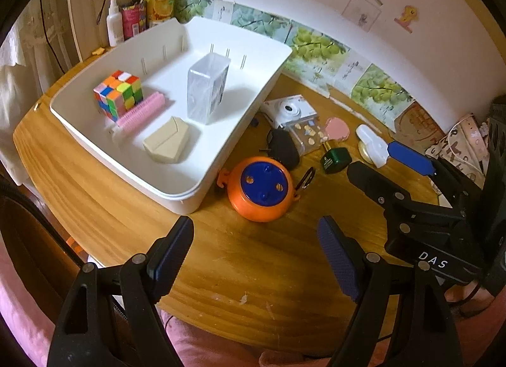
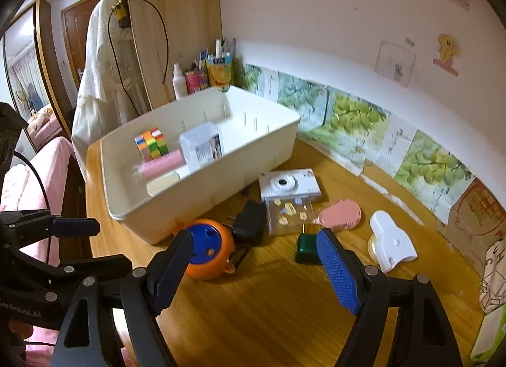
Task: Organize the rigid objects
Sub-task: 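Withdraw both tools from the tray toward the remaining desk items, then grasp the green square box with the right tool while the left tool approaches the orange reel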
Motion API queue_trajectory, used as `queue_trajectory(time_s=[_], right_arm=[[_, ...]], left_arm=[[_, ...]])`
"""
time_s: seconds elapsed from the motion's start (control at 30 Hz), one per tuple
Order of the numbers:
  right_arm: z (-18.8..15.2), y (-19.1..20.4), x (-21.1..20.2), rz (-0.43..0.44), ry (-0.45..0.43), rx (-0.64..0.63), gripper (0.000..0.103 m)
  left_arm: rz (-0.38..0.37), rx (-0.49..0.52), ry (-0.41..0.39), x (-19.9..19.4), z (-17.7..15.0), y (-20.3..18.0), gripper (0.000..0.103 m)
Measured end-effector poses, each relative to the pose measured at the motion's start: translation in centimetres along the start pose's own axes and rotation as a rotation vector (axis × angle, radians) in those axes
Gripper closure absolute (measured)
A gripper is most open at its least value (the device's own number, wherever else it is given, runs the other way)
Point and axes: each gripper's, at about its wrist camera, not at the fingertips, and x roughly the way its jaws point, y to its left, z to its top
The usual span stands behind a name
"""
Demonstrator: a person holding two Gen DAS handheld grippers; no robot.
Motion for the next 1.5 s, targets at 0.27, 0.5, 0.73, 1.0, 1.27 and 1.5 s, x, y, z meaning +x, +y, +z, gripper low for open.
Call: queue_trajectory(time_s=[0.27,0.5,0.73,1.0,1.27,1.5], right_arm=[[-0.6,-2.0,2.3,0.005,0.042,-0.02,0.022],[-1.3,-3.7,5.2,0.012,0.099,-0.012,0.022],[-1.7,-5.1,7.6,0.023,0.145,0.04,0.022],[-2.0,-5.8,9.5,0.047,0.194,0.064,0.022],[-2.1,-5.9,10.5,0.068,0.21,0.06,0.022],[-2.1,-5.9,11.1,0.069,0.231,0.058,0.026]], left_arm=[[0.004,-0.086,0.041,3.3,0.2,-0.5,0.02],[0.022,-0.169,0.08,5.6,0.4,-0.3,0.02],[0.031,-0.246,0.087,7.0,1.1,0.3,0.02],[0.031,-0.323,0.105,8.4,1.7,0.7,0.02],[0.09,-0.355,0.133,9.5,2.1,0.5,0.02],[0.111,-0.37,0.15,10.4,2.4,0.2,0.017]])
